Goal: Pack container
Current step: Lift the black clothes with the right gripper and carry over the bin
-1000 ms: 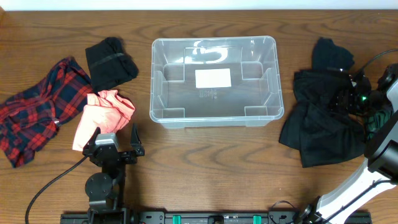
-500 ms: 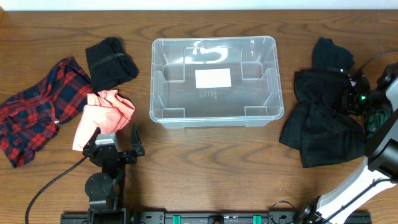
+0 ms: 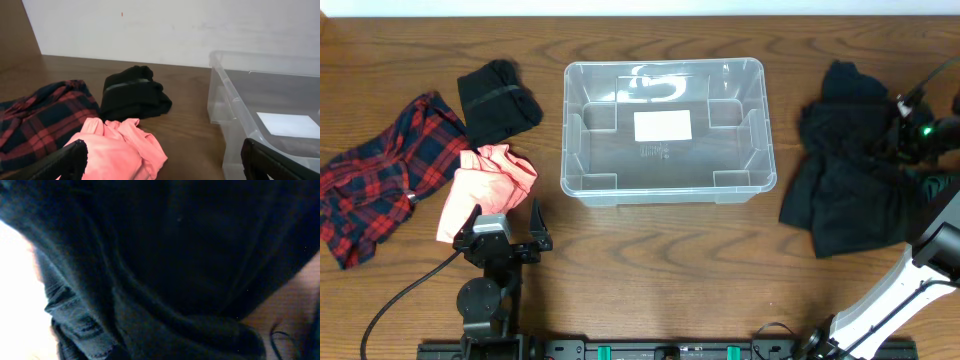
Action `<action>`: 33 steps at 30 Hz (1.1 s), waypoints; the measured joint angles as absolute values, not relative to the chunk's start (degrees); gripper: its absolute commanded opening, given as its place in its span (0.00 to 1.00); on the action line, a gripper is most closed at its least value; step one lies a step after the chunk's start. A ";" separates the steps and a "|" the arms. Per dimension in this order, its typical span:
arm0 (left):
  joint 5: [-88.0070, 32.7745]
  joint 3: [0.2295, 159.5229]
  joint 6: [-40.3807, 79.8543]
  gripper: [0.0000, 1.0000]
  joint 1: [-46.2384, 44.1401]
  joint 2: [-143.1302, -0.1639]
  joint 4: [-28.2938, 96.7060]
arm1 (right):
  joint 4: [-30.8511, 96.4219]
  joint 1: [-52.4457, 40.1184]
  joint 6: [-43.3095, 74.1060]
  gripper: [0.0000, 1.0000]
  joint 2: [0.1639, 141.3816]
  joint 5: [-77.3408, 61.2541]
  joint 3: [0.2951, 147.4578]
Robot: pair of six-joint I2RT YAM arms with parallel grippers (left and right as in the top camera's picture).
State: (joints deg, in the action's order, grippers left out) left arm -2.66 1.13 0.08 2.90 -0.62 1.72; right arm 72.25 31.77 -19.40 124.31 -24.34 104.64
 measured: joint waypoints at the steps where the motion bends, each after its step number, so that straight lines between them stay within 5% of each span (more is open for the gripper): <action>1: -2.68 1.13 0.08 0.98 2.90 -0.62 1.69 | 72.64 31.79 -18.94 0.01 124.31 -25.21 105.97; 18: -2.66 1.13 0.08 0.98 2.90 -0.62 1.69 | 69.93 26.09 -1.54 0.01 121.97 -36.95 119.37; 33: -2.66 1.13 0.08 0.98 2.90 -0.62 1.69 | 56.38 11.81 12.05 0.01 99.02 -35.99 123.37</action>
State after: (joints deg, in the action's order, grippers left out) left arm -2.66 1.13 0.08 2.90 -0.62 1.69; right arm 56.38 11.81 12.05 99.02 -35.99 123.37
